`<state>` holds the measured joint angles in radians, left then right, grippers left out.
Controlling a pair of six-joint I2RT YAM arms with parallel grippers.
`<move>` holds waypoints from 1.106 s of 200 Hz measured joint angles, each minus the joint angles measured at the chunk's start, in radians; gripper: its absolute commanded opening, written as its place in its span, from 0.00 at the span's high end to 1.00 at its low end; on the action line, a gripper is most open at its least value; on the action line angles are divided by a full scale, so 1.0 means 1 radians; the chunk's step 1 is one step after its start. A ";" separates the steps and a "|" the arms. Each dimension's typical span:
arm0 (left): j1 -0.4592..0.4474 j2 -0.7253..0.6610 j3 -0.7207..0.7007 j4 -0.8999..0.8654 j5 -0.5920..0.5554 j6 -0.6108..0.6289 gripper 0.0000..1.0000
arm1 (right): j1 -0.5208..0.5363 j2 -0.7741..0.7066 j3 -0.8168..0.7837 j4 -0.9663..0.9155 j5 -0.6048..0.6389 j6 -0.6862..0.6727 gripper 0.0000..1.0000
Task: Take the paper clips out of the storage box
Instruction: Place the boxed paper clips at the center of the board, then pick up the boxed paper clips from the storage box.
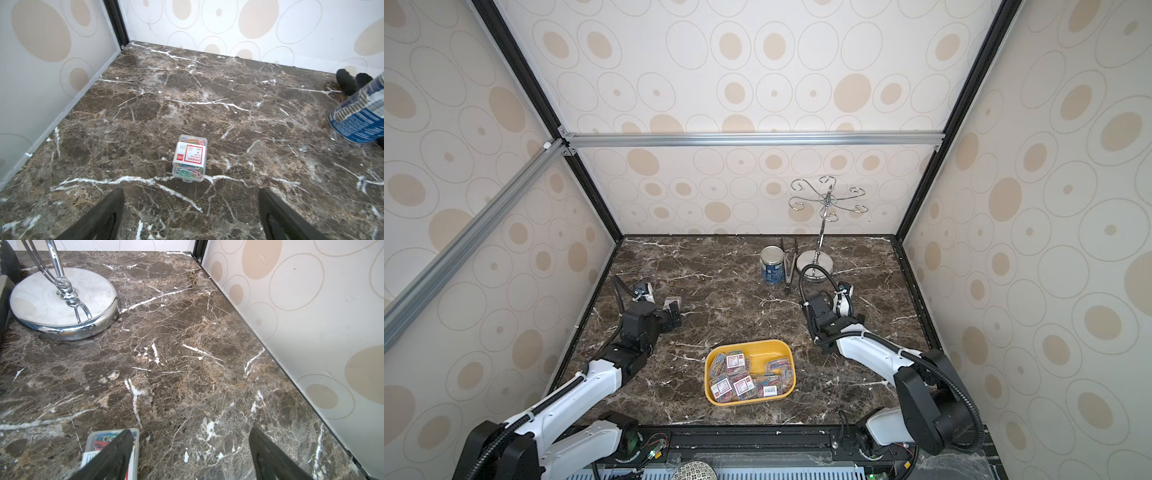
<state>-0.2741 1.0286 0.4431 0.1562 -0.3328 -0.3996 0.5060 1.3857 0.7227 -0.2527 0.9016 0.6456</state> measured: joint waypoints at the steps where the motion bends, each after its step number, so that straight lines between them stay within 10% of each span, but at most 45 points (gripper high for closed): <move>1: 0.003 0.000 -0.002 0.002 0.002 -0.002 0.00 | 0.000 0.000 0.000 0.000 0.000 0.000 0.11; 58: 0.207 0.229 0.027 0.044 0.150 -0.092 0.01 | 0.004 -0.170 -0.083 -0.002 -0.123 0.000 0.11; 137: 0.209 0.674 0.308 0.133 0.352 -0.105 0.05 | 0.038 -0.381 -0.130 -0.121 -0.474 -0.021 0.14; 221: 0.119 0.753 0.381 0.148 0.467 -0.111 0.07 | 0.152 -0.490 -0.126 -0.201 -0.684 -0.052 0.17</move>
<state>-0.1551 1.7817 0.8246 0.3042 0.1341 -0.5102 0.6579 0.8955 0.5964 -0.4538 0.2180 0.5934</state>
